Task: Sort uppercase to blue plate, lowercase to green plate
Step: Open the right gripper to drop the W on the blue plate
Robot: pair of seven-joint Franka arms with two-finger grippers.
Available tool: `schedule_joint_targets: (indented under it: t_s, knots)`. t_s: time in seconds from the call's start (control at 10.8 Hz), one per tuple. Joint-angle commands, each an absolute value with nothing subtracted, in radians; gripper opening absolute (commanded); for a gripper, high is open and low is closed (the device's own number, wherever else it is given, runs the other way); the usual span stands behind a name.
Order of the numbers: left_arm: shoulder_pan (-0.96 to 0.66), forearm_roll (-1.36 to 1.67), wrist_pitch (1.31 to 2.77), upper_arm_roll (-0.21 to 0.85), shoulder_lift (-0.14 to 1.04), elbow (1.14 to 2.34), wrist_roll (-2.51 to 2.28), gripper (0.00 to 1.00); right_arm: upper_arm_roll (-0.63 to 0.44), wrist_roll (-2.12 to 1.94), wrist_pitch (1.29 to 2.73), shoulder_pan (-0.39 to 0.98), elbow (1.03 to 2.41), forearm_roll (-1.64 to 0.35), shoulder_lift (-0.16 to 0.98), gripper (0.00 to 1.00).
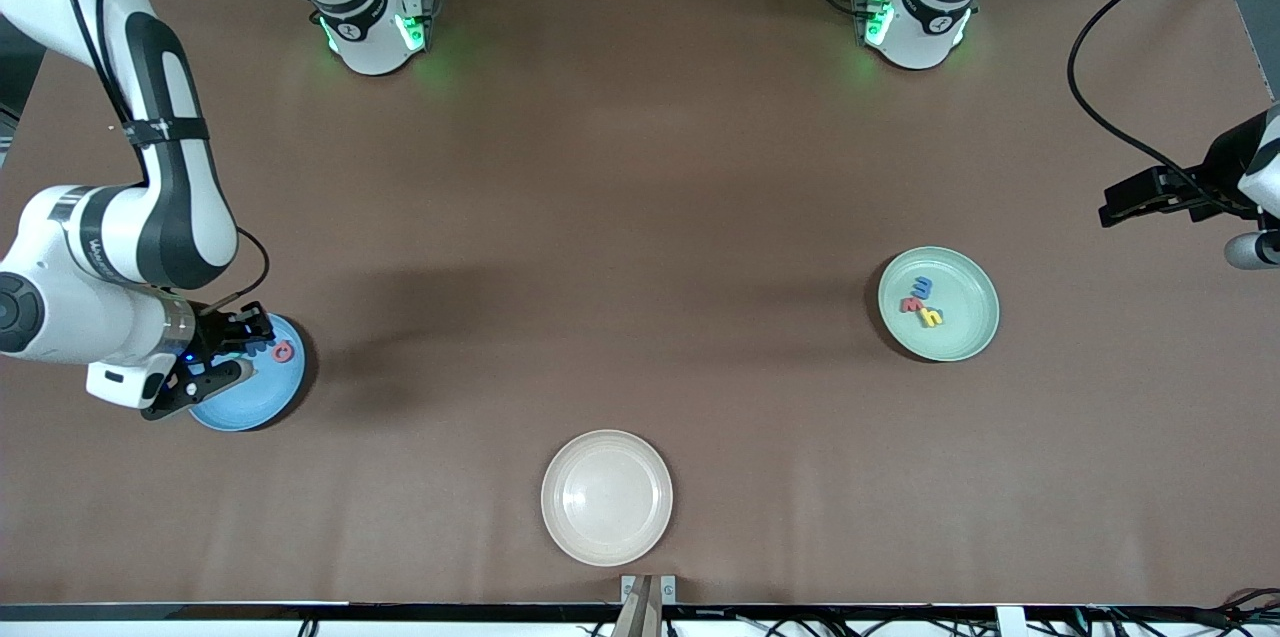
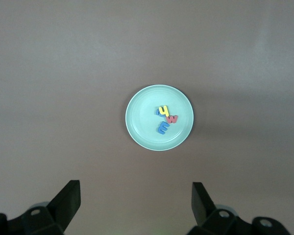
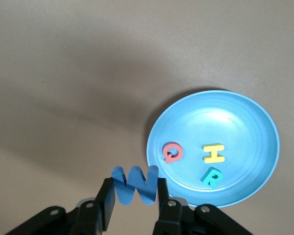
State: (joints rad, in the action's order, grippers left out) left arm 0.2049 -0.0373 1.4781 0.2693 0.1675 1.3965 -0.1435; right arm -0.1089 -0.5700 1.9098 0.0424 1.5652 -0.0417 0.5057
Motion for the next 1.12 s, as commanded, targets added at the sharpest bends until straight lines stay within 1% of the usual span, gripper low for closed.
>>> schedule_joint_targets:
  t_s: [0.0, 0.09, 0.19, 0.28, 0.37, 0.47, 1.02]
  knots:
    - [0.206, -0.021, 1.456, 0.272, 0.155, 1.401, -0.179, 1.0, -0.092, -0.652, 1.899, 0.009, 1.517, -0.026, 0.52, 0.0]
    - [0.193, -0.023, 1.456, 0.268, 0.155, 1.399, -0.173, 1.0, -0.092, -0.679, 1.902, 0.006, 1.511, -0.025, 0.526, 0.0]
    - [0.104, -0.044, 1.456, 0.218, 0.149, 1.399, -0.17, 1.0, -0.092, -0.695, 1.902, -0.004, 1.502, -0.025, 0.532, 0.0]
    - [-0.082, -0.049, 1.456, 0.023, 0.132, 1.401, -0.167, 1.0, -0.092, -0.715, 1.904, -0.014, 1.5, -0.025, 0.537, 0.09]
    - [-0.203, -0.041, 1.456, -0.127, 0.132, 1.401, -0.144, 1.0, -0.092, -0.719, 1.913, -0.026, 1.502, -0.037, 0.538, 0.98]
    - [-0.213, -0.014, 1.456, -0.153, 0.13, 1.401, -0.108, 1.0, -0.091, -0.719, 1.917, -0.047, 1.502, -0.041, 0.543, 1.0]
    - [-0.176, -0.023, 1.456, -0.153, 0.068, 1.411, -0.091, 1.0, -0.091, -0.683, 1.908, -0.037, 1.511, -0.041, 0.541, 1.0]
